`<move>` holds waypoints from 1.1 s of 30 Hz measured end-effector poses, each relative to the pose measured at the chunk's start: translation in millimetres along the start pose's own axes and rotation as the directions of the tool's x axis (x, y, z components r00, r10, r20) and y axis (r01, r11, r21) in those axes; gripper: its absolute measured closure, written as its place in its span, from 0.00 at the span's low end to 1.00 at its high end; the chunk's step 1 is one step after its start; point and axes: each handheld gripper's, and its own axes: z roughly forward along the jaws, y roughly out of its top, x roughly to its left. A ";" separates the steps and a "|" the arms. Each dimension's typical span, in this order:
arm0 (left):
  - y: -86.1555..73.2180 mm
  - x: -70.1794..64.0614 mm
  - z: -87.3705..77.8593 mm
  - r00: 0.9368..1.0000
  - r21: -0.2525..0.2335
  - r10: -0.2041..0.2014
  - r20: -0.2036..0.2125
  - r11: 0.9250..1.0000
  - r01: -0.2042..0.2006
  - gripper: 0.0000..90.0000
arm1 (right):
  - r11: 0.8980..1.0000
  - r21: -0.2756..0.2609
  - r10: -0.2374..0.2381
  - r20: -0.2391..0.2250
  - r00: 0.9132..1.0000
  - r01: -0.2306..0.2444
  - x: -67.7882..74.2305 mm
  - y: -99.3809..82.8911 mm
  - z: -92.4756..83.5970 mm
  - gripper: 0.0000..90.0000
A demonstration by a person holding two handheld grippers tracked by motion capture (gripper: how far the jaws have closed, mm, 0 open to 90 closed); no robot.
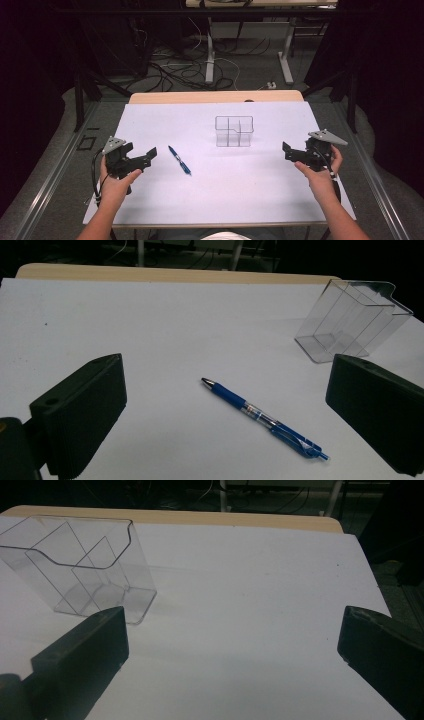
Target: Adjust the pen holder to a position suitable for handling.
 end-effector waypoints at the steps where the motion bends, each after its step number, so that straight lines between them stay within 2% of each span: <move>1: 0.0 -0.1 0.0 1.000 -0.001 -0.001 0.000 1.000 0.001 0.03 | 1.000 -0.004 -0.006 0.006 1.000 0.006 0.1 -0.9 1.3 0.00; 11: 0.7 -0.3 -0.8 1.000 0.001 -0.004 -0.007 1.000 0.004 0.03 | 0.999 0.035 -0.011 0.002 1.000 0.011 4.3 -5.8 6.9 0.00; 17: 0.4 -2.6 -3.4 1.000 -0.001 0.014 -0.004 1.000 -0.014 0.03 | 0.998 0.025 -0.064 0.023 0.998 0.063 15.4 -4.0 6.3 0.04; 22: 0.6 -4.5 -4.2 1.000 -0.002 0.008 0.002 1.000 -0.008 0.03 | 0.996 0.021 -0.085 0.014 0.996 0.084 24.8 -1.3 4.0 0.12; 24: 0.5 -5.5 -4.4 1.000 -0.001 0.014 0.006 1.000 -0.014 0.03 | 0.992 0.029 -0.120 0.002 0.993 0.119 31.7 -1.1 4.5 0.15; 33: -0.9 -7.0 -3.6 1.000 0.003 0.008 0.010 1.000 -0.008 0.03 | 0.988 0.032 -0.149 -0.075 0.986 0.152 48.1 -2.0 10.8 0.18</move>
